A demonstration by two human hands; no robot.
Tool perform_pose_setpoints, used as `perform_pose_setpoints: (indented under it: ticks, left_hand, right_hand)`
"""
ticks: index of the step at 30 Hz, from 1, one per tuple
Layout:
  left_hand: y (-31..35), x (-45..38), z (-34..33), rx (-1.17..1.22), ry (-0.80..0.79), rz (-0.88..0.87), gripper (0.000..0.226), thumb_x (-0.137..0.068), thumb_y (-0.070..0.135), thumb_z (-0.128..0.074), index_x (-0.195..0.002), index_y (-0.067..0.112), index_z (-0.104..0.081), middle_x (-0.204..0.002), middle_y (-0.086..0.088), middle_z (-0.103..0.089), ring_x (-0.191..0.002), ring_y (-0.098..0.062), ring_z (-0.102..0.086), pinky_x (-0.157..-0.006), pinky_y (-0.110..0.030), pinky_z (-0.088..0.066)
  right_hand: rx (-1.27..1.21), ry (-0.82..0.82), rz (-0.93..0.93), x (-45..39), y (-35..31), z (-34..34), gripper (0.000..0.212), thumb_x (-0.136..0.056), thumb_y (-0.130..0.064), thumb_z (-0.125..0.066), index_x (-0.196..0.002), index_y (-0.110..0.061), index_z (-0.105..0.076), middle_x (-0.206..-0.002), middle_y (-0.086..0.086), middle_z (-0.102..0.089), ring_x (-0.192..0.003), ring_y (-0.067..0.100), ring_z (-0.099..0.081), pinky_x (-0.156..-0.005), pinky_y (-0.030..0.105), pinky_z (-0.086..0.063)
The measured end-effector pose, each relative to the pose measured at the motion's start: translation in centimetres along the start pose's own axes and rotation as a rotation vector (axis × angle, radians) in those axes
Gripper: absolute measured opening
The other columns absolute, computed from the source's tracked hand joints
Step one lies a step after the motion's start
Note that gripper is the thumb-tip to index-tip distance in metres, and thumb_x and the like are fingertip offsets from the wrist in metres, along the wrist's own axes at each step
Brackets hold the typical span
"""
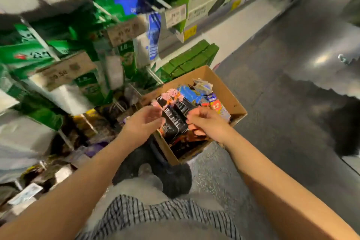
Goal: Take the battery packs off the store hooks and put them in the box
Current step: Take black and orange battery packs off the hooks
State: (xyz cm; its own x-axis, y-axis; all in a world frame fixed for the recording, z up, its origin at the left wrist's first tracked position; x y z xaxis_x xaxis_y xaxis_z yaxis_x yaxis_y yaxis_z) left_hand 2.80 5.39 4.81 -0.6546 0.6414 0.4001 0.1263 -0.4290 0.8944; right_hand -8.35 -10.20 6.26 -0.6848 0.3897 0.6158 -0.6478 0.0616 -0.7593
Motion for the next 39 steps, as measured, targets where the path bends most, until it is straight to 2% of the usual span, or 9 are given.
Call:
perform_pose_setpoints:
  ticks: [4,10,17,22,26,28,31,35,39]
  left_hand:
    - [-3.2,-3.4,0.7,-0.070,0.070,0.122,0.022,-0.094,0.024,-0.065,-0.115,0.023,-0.061,-0.105,0.009,-0.063,-0.100,-0.010,-0.058,-0.094,-0.027,-0.043]
    - [-7.9,-4.9,-0.2,0.009,0.131,0.295,0.016,-0.093,0.029,-0.064,-0.108,0.027,-0.061,-0.100,0.008,-0.064,-0.099,-0.016,-0.061,-0.090,-0.033,-0.048]
    - [-8.9,-4.4,-2.7,-0.041,0.091,0.324,0.013,-0.093,0.024,-0.065,-0.105,0.023,-0.060,-0.096,0.009,-0.063,-0.088,-0.004,-0.058,-0.068,-0.005,-0.040]
    - [-9.8,-4.7,-2.6,0.069,0.180,0.373,0.017,-0.093,0.025,-0.066,-0.108,0.024,-0.058,-0.093,0.013,-0.061,-0.086,-0.001,-0.058,-0.066,-0.007,-0.041]
    - [-11.3,-4.9,-1.8,0.260,0.282,0.456,0.053,-0.092,0.029,-0.068,-0.137,0.018,-0.042,-0.100,0.011,-0.057,-0.094,-0.009,-0.059,-0.088,-0.032,-0.049]
    - [-11.1,-5.0,-2.3,0.460,0.291,0.471,0.055,-0.093,0.025,-0.066,-0.140,0.015,-0.040,-0.101,0.007,-0.060,-0.103,-0.020,-0.061,-0.094,-0.041,-0.051]
    - [-10.4,-5.5,-2.7,0.752,0.286,0.420,0.024,-0.093,0.010,-0.061,-0.116,0.019,-0.058,-0.095,0.002,-0.070,-0.095,-0.023,-0.067,-0.078,-0.035,-0.056]
    - [-11.2,-5.3,-1.3,0.837,0.345,0.402,0.020,-0.092,0.000,-0.059,-0.102,0.017,-0.062,-0.084,0.000,-0.075,-0.080,-0.020,-0.072,-0.078,-0.040,-0.057]
    - [-12.4,-4.4,0.7,0.799,0.361,0.417,0.022,-0.093,-0.001,-0.057,-0.105,0.017,-0.060,-0.088,0.000,-0.073,-0.073,-0.014,-0.074,-0.061,-0.031,-0.058]
  right_hand:
    - [0.127,0.108,-0.065,-4.0,2.5,0.0,0.007,-0.093,-0.025,-0.063,-0.093,-0.020,-0.060,-0.087,0.004,-0.065,-0.078,0.017,-0.064,-0.068,0.033,-0.054]
    - [0.516,0.080,-0.192,-9.1,6.6,-1.5,0.029,-0.092,-0.033,-0.062,-0.108,-0.010,-0.067,-0.096,0.007,-0.070,-0.082,0.022,-0.067,-0.082,0.045,-0.057]
    - [0.636,0.072,-0.179,-11.4,9.1,-4.3,0.018,-0.093,-0.033,-0.060,-0.096,-0.016,-0.059,-0.086,0.003,-0.061,-0.088,0.027,-0.064,-0.080,0.041,-0.054]
    - [0.374,0.157,-0.175,-10.7,9.5,-2.5,0.019,-0.099,-0.020,-0.050,-0.112,-0.014,-0.061,-0.094,0.006,-0.066,-0.080,0.018,-0.065,-0.076,0.038,-0.057]
    - [0.082,0.138,-0.165,-8.5,8.1,-0.8,0.012,-0.101,-0.015,-0.046,-0.097,-0.019,-0.057,-0.082,0.000,-0.064,-0.065,0.011,-0.061,-0.060,0.023,-0.055]
    - [-0.005,0.086,-0.184,-7.6,7.6,-0.9,0.012,-0.100,-0.012,-0.048,-0.098,-0.018,-0.058,-0.079,-0.001,-0.063,-0.062,0.008,-0.059,-0.061,0.022,-0.057]
    - [-0.026,-0.041,-0.203,-6.7,7.4,-2.3,0.011,-0.099,-0.012,-0.051,-0.104,-0.017,-0.060,-0.078,0.001,-0.062,-0.063,0.008,-0.059,-0.065,0.025,-0.058]
    - [0.058,-0.164,-0.219,-6.4,7.6,-4.4,0.009,-0.097,-0.018,-0.055,-0.094,-0.023,-0.061,-0.081,-0.001,-0.068,-0.072,0.009,-0.065,-0.074,0.027,-0.059]
    - [0.153,0.018,-0.205,-8.3,8.5,-3.6,0.010,-0.097,-0.028,-0.055,-0.093,-0.022,-0.063,-0.085,-0.001,-0.068,-0.078,0.011,-0.066,-0.080,0.033,-0.059]
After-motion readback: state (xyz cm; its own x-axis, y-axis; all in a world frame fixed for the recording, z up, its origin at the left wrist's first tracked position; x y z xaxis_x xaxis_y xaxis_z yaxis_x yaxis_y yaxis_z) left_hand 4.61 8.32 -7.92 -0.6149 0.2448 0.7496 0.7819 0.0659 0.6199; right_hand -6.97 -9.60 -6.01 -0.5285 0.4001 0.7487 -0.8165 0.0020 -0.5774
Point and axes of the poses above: each hand's wrist, its own x-axis away from the middle knuckle, its own z-axis out of the back of the hand, y = z × x, the point moved 8 cm from there along -x, towards the middle knuckle
